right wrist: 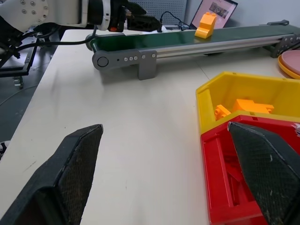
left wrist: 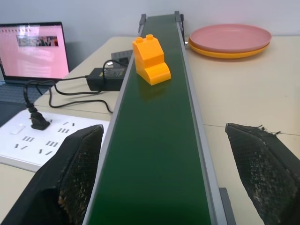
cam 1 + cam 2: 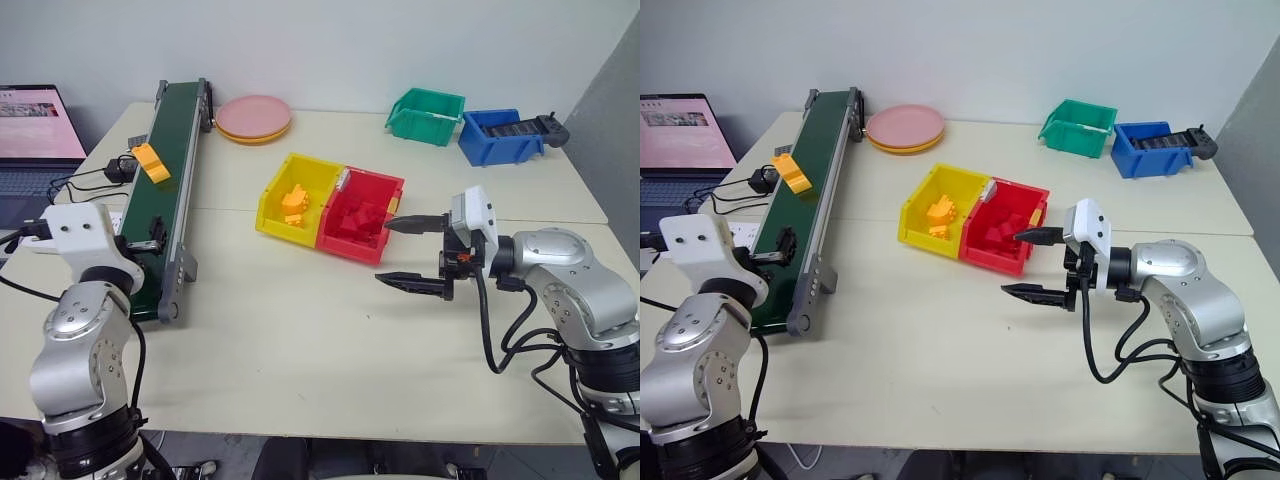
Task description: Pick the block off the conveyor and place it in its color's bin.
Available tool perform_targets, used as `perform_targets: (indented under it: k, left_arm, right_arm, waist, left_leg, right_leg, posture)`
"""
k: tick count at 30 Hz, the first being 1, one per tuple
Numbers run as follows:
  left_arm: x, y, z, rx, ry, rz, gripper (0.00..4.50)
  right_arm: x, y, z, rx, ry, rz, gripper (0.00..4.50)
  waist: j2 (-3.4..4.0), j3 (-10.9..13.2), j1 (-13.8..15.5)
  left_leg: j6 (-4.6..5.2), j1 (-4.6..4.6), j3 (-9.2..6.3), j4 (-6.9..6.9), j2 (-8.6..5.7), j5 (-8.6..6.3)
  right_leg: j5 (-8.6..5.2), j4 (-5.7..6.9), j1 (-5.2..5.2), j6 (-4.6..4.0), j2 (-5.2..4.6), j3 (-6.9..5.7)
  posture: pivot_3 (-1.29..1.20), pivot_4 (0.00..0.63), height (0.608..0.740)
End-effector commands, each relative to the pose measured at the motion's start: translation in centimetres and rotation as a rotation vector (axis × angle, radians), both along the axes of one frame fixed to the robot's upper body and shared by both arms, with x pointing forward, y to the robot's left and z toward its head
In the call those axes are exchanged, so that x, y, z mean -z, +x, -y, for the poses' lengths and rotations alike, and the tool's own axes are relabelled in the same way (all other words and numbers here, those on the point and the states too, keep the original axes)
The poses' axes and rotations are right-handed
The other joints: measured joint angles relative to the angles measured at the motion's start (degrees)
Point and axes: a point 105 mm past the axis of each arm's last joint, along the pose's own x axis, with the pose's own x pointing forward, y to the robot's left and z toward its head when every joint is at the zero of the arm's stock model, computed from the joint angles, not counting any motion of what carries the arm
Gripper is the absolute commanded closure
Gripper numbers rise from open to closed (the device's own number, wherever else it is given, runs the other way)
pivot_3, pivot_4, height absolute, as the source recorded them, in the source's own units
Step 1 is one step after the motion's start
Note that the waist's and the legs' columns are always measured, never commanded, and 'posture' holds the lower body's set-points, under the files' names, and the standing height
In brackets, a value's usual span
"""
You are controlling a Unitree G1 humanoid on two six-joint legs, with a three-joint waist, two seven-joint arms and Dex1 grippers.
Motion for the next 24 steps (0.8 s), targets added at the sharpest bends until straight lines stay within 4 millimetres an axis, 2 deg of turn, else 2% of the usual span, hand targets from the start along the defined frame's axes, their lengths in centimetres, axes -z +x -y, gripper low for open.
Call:
perform_targets:
  k: [1,11,20,24]
  left_arm:
    - [-0.9,0.3,-1.4,-0.071,0.008,0.014,0.17]
    - [0.1,2.3,-1.2,-0.074,-0.044,-0.025,0.17]
    - [0.0,3.4,-1.2,-0.073,-0.047,-0.043,0.17]
    - [0.2,3.3,-1.4,-0.087,-0.045,-0.051,0.89]
  right_arm:
    - [-1.7,-0.3,-0.1,-0.006,0.009,0.053,0.0]
    - [-1.6,-0.9,-0.6,-0.034,0.005,0.041,0.0]
    - [-1.7,-1.1,-0.6,-0.033,0.006,0.04,0.0]
    - [-1.8,-1.2,-0.5,-0.029,0.004,0.04,0.0]
  waist:
    - [0.0,0.0,0.0]
    - [-0.02,0.0,0.0]
    - [-0.03,0.0,0.0]
    - [-0.03,0.0,0.0]
  left_leg:
    - [0.0,0.0,-0.01,0.0,0.0,0.0]
    - [0.0,-0.03,-0.03,-0.01,0.0,0.0]
    - [0.0,-0.05,-0.03,-0.03,0.01,0.0]
    - [-0.01,-0.06,-0.04,-0.04,0.01,0.0]
  right_leg:
    - [0.0,0.01,0.0,0.0,0.0,-0.02]
    - [0.0,-0.05,0.0,0.0,0.0,-0.04]
    - [0.0,-0.09,-0.01,0.0,0.0,-0.04]
    - [0.0,-0.13,-0.01,0.0,0.0,-0.04]
  posture:
    - [0.0,0.15,0.74]
    - [0.0,0.15,0.74]
    - [0.0,0.15,0.74]
    - [0.0,0.15,0.74]
